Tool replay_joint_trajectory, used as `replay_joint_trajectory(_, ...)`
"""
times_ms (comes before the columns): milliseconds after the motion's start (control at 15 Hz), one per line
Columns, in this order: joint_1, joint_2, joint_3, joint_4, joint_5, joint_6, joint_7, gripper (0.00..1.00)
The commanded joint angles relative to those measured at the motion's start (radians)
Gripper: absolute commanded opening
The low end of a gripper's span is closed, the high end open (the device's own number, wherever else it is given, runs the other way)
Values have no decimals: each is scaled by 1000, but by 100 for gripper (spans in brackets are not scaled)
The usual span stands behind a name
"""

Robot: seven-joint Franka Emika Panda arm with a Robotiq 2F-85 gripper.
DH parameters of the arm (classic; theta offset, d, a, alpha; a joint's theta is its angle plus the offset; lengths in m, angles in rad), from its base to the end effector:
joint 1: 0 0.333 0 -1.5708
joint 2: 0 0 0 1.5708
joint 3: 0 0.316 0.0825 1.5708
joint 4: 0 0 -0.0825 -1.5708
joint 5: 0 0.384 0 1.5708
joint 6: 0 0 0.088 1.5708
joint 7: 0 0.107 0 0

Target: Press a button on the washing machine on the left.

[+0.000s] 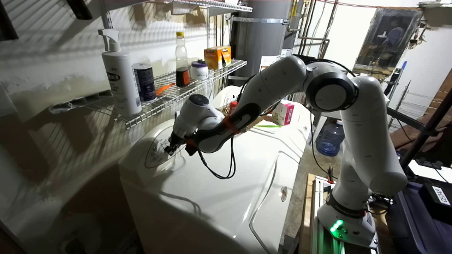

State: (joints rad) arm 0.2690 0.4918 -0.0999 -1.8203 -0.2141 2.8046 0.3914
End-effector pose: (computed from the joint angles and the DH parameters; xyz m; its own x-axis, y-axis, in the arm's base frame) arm 0.6754 0.1333 0.3216 0.8704 -0.0080 0.4922 -0.0184 -0.9997 0.0163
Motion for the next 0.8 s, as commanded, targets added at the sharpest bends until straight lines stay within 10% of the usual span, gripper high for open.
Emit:
replay_joint_trajectory(0, -8, 22, 10, 33, 33, -8, -17, 0)
replay_joint_trajectory(733, -1, 65, 3, 78, 29, -10, -14, 0)
